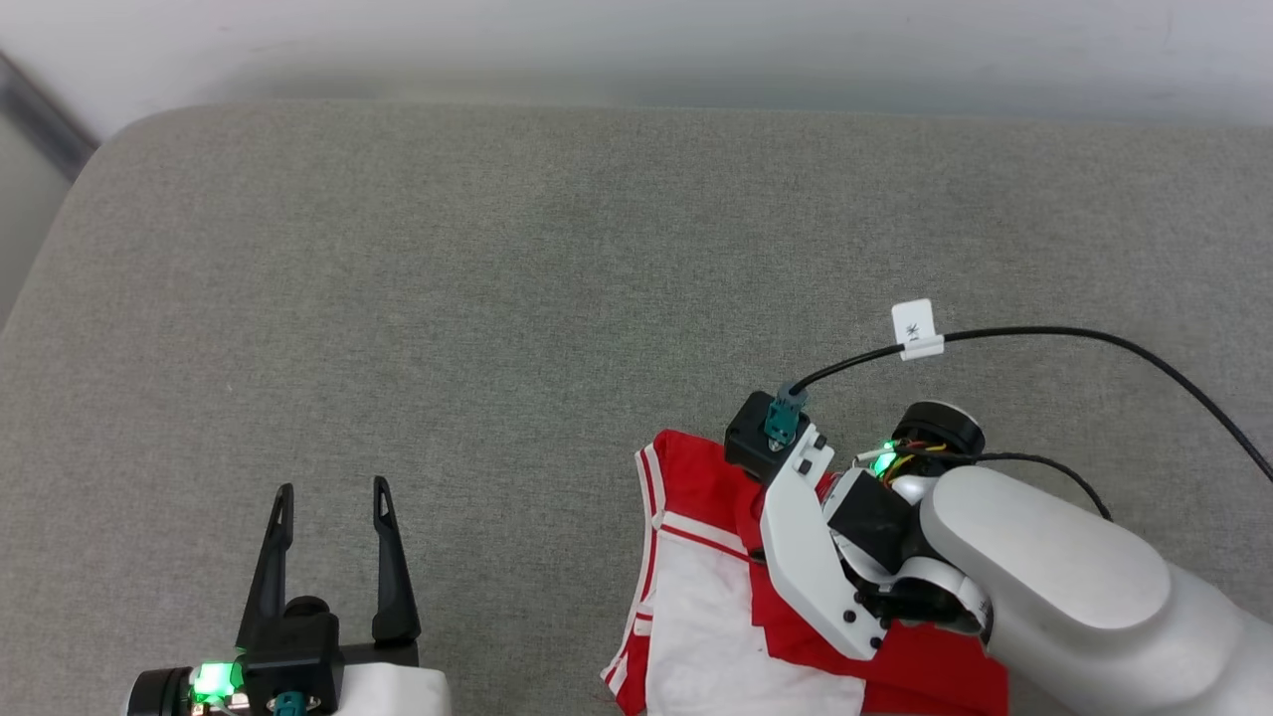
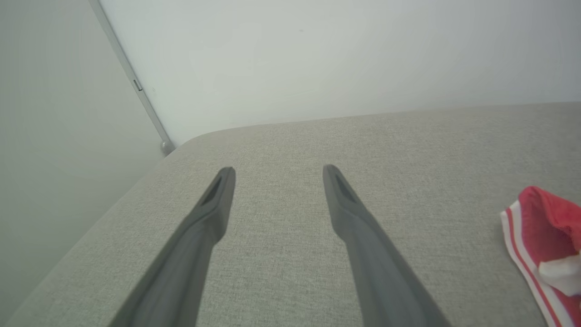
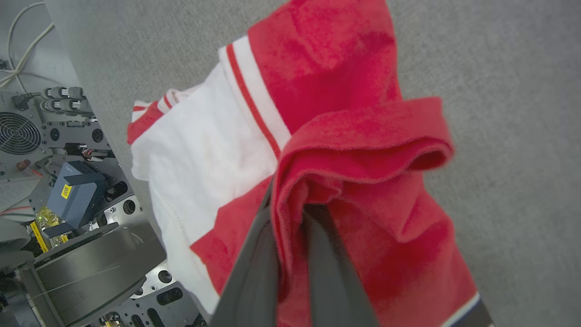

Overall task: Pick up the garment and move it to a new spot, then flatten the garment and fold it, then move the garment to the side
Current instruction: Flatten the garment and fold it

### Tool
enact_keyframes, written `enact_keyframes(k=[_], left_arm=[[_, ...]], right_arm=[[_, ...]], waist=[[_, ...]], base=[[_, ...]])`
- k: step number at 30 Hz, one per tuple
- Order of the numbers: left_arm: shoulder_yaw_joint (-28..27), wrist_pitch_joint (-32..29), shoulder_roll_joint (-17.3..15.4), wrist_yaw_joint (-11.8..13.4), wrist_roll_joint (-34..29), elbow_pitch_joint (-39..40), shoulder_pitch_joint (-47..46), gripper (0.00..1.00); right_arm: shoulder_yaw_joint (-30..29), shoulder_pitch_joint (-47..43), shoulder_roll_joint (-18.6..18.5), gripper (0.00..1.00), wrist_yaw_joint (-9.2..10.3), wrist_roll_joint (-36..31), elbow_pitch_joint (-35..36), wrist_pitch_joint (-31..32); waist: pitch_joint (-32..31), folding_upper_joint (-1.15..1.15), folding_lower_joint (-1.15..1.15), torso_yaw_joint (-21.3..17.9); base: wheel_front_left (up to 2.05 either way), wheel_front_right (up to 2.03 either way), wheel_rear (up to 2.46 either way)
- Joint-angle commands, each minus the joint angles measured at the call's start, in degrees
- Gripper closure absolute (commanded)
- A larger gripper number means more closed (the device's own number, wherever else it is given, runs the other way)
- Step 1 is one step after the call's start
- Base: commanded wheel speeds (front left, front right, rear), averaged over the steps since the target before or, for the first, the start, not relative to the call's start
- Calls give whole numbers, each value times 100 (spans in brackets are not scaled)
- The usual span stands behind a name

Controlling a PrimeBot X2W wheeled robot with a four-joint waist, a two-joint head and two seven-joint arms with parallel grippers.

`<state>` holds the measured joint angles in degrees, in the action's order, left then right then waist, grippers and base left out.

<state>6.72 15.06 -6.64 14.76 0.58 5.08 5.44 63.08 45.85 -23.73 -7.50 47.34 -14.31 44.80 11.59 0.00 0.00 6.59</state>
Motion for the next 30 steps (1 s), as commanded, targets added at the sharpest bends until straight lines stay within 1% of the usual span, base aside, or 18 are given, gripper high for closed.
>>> enact_keyframes(k=[1,6,7,8,10,11,14,17,20,23,27,30], left_arm=[[-22,14,18,-14,-32,-27,-67,0],[-31,14,31,-39,-38,-65,-102,0],[-40,14,32,-38,-35,-73,-86,0],[-48,14,33,-38,-33,-81,-63,0],[-68,14,28,-38,-33,-102,-5,0],[-68,14,28,-38,-33,-102,-5,0],[-91,14,12,-21,-48,-77,95,0],[-106,14,13,17,-43,-61,153,0],[-122,13,11,37,-48,-58,251,0],[-135,14,-5,46,-58,-42,294,0],[-123,13,-19,56,-72,-42,355,0],[-113,13,-27,58,-76,-48,350,0]], right_arm=[[140,98,52,100,2,65,-162,-87],[583,171,135,100,2,253,-644,-480],[615,206,144,35,3,288,-704,-585],[642,256,159,0,2,319,-713,-722],[685,293,146,0,2,474,-615,-994],[685,293,146,0,2,474,-615,-994],[660,437,-49,0,3,487,-444,-1565],[474,452,-201,0,2,402,-226,-2389],[166,421,-393,0,3,59,-218,-3303],[-376,256,-438,0,3,-373,-437,-4209],[-1481,-151,-280,0,2,-975,-932,-5356],[-2317,-490,-143,0,2,-1699,-1190,-5869]], waist=[[16,0,0,1],[14,0,0,-38],[-2,0,0,-58],[-24,0,0,-78],[-87,0,0,-116],[-87,0,0,-116],[-213,0,0,-175],[-339,0,0,-251],[-448,0,0,-348],[-534,0,0,-450],[-601,0,0,-556],[-645,0,0,-608]], base=[[0,0,0],[0,0,0],[0,0,0],[0,0,0],[0,0,0],[0,0,0],[0,0,0],[0,0,0],[0,0,0],[0,0,0],[0,0,0],[0,0,0]])
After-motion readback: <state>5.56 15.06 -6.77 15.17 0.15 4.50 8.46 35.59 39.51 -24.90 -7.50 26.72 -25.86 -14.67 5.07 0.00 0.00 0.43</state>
